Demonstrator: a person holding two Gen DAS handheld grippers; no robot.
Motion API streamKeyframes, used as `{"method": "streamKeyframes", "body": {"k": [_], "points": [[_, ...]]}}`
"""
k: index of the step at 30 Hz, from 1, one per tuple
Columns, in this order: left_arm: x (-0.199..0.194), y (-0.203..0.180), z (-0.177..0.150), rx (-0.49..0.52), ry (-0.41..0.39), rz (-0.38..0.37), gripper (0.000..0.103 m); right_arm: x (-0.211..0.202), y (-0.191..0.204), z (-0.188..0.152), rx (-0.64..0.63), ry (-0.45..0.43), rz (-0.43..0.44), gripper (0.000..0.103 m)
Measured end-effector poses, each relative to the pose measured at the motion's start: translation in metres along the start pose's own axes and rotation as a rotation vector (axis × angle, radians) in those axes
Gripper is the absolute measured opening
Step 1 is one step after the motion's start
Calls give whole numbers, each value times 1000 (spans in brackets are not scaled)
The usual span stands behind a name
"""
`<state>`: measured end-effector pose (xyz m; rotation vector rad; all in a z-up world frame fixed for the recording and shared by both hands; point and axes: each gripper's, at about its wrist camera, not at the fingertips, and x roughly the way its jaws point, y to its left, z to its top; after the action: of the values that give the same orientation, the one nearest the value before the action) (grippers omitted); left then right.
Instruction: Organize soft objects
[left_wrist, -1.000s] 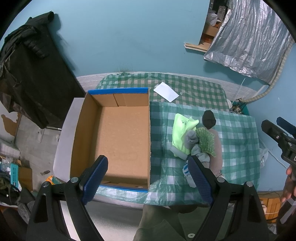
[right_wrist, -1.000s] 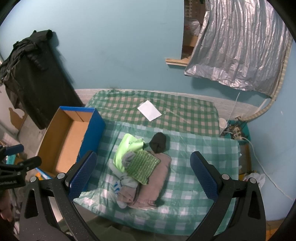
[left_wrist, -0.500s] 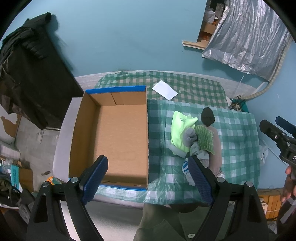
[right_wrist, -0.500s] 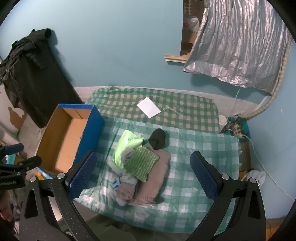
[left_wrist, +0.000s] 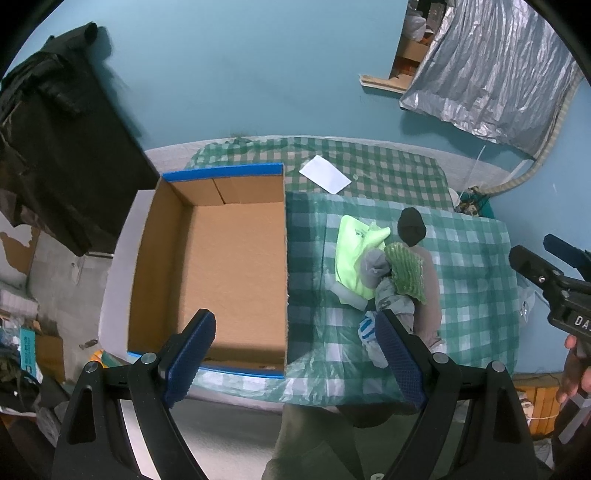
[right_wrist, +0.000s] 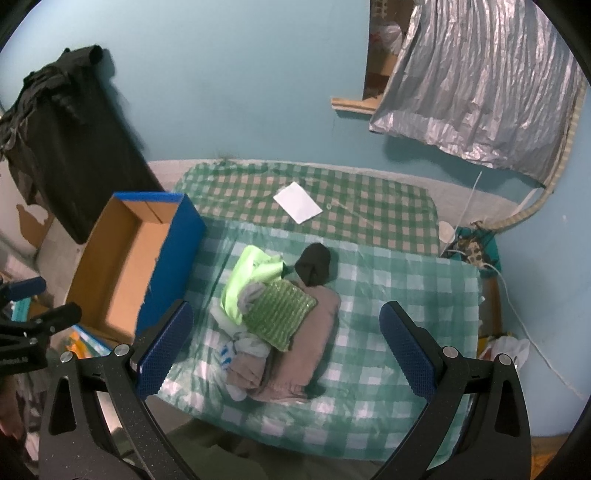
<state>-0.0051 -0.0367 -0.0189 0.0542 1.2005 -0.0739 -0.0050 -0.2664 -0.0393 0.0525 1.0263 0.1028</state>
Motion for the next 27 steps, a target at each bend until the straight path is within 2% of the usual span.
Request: {"method": "streamKeyframes", "body": {"k": [6, 11, 22, 27], "points": [[20, -11, -4, 15, 28, -20, 89, 24, -6, -1, -29, 63, 4, 101], [41, -20, -7, 42, 51, -5, 89, 46, -5, -2, -43, 113, 30, 101], [88, -47, -13, 89, 102, -23, 89, 111, -8, -9, -78, 223, 50, 100], [111, -59, -16, 120, 116, 18, 89, 132, -11, -12, -73, 260, 73, 100]]}}
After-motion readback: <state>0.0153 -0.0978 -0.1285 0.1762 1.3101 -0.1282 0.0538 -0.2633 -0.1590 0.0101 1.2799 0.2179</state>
